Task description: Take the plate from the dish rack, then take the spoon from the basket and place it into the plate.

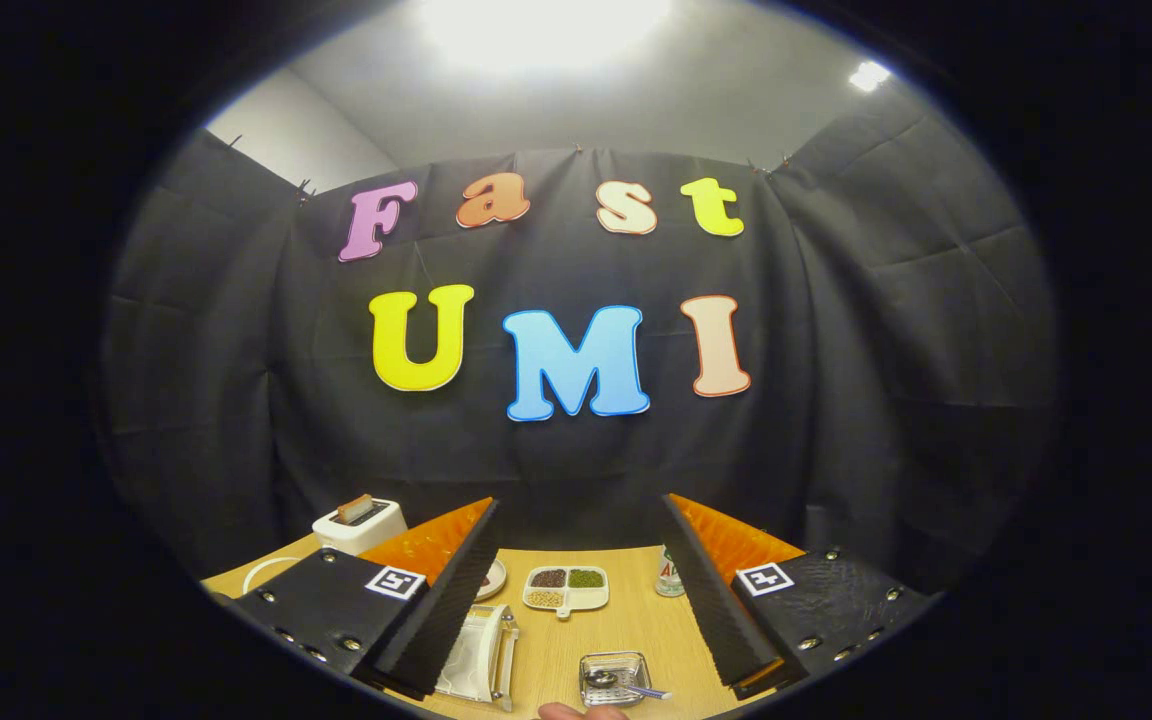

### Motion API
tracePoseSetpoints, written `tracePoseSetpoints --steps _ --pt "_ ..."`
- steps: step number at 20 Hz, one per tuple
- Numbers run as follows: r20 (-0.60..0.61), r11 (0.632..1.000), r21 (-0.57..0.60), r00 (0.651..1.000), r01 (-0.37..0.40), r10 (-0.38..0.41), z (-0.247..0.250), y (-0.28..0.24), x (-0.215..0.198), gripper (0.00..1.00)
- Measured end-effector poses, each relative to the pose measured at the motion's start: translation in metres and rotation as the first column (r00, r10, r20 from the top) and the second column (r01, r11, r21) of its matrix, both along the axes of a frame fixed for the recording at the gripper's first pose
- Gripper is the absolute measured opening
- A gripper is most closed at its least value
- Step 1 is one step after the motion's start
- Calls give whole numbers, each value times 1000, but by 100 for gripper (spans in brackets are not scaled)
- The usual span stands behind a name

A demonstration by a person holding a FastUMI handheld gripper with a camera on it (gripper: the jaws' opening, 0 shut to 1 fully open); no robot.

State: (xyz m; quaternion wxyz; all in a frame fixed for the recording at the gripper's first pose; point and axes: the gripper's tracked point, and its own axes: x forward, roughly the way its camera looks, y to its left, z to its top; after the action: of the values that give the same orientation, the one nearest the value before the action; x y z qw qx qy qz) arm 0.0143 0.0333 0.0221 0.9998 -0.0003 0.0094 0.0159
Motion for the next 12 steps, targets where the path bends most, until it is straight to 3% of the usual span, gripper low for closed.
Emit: tracePoseSetpoints --steps 7,12 --pt "-137 999 6 990 -37 37 -19 37 24 97" --pt "-292 997 -4 954 -73 68 -49 73 45 98"
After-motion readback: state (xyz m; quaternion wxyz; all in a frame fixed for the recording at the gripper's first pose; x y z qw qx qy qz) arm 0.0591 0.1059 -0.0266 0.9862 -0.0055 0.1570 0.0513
